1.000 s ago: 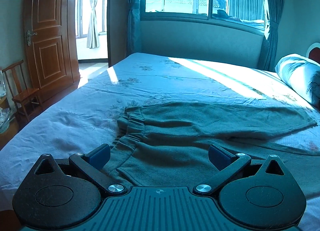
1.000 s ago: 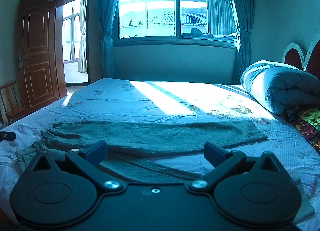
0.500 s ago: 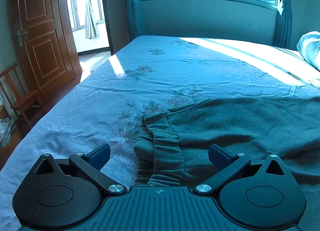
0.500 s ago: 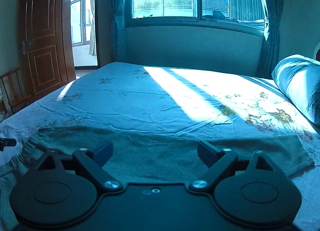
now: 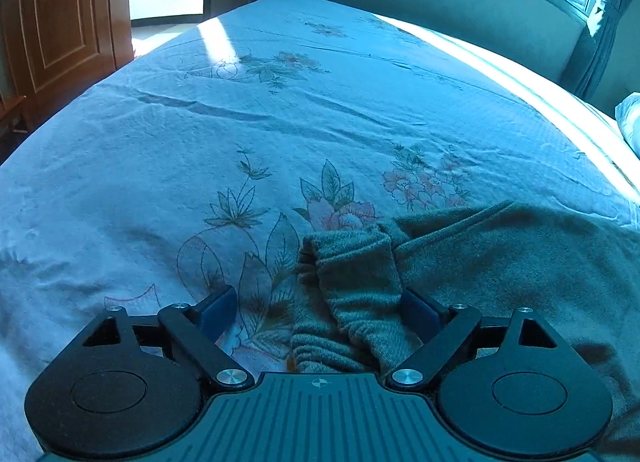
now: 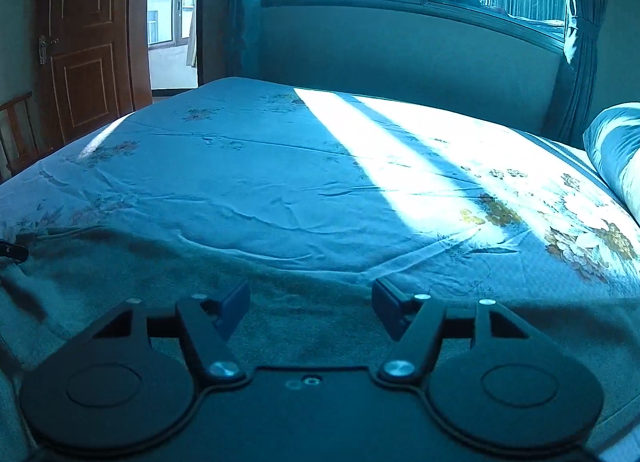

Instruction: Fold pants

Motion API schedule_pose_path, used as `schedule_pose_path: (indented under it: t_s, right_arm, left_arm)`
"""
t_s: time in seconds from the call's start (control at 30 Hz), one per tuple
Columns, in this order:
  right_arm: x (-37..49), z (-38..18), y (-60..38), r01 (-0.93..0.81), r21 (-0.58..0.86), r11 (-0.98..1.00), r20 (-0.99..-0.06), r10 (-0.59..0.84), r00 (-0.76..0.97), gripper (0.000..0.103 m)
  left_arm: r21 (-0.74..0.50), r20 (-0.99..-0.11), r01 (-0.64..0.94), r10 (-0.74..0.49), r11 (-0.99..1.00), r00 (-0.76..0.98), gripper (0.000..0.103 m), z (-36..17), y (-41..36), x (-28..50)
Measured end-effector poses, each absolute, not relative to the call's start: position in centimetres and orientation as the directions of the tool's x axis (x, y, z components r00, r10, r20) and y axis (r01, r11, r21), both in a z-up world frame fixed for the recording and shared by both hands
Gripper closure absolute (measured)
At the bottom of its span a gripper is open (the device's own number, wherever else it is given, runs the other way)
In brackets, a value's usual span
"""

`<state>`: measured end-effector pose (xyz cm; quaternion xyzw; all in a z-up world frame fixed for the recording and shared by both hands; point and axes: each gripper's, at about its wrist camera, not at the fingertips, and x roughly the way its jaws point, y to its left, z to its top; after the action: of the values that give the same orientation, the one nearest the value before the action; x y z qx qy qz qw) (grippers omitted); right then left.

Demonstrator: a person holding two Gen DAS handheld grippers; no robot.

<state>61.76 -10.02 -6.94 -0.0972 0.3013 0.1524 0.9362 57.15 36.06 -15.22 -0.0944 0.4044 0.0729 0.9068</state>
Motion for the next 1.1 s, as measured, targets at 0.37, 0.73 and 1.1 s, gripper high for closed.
schedule_pose_path:
  t_s: [0.37,0.73,1.1]
  right_arm:
    - [69.0,-9.2,-11.8,-0.517,-0.063,0.854,-0.710,0.326,0.625,0.048]
    - [71.9,-12.0,-11.7,-0.655,-0.086,0.751,-0.802,0.338,0.493,0.076]
    - [68.6,-8.2,-12.0,-0.617,-0.110,0.779,-0.743,0.348,0.572,0.103]
  left_arm:
    - [-0.200,-0.747,-0.056,-0.115,0.978,0.654,0.051,-16.0,35.4,59.5]
    - [-0.217,-0.738,-0.009,-0.158,0.976,0.656,0.047,-16.4,36.5,60.2]
    - [-0.241,-0.651,0.044,-0.195,0.970,0.734,0.074,-14.0,36.2,58.4]
